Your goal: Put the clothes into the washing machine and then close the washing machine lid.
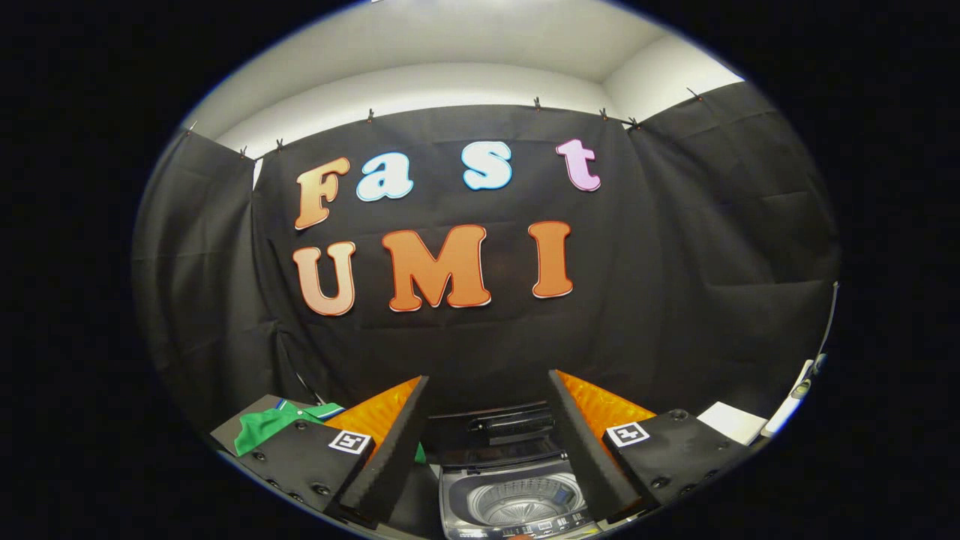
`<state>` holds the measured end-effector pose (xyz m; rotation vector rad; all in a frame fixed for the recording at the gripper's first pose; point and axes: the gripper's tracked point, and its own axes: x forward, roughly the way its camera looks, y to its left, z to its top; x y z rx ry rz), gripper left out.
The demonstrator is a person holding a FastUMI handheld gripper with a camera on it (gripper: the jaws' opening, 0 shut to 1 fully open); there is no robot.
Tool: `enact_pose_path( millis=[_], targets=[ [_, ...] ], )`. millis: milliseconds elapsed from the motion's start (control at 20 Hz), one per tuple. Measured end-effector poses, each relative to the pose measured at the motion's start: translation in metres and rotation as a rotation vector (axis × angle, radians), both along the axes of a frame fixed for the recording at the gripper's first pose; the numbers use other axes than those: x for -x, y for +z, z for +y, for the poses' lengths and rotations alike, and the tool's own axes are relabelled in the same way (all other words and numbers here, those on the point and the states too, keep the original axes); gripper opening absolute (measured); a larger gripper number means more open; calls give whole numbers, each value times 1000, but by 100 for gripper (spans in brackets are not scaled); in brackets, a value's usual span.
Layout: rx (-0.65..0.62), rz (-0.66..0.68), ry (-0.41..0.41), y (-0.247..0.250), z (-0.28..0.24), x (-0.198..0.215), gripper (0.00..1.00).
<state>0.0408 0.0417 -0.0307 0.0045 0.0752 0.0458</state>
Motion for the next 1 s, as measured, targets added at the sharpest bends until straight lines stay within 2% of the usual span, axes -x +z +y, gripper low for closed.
enact_pose_path(
  millis=[500, 750, 1000],
  targets=[
    [-20, 126, 162, -54, 98, -20, 98],
    [-45, 245, 278, -97, 161, -18, 99],
    [-31, 335, 361, -135, 210, -8, 99]
  ],
)
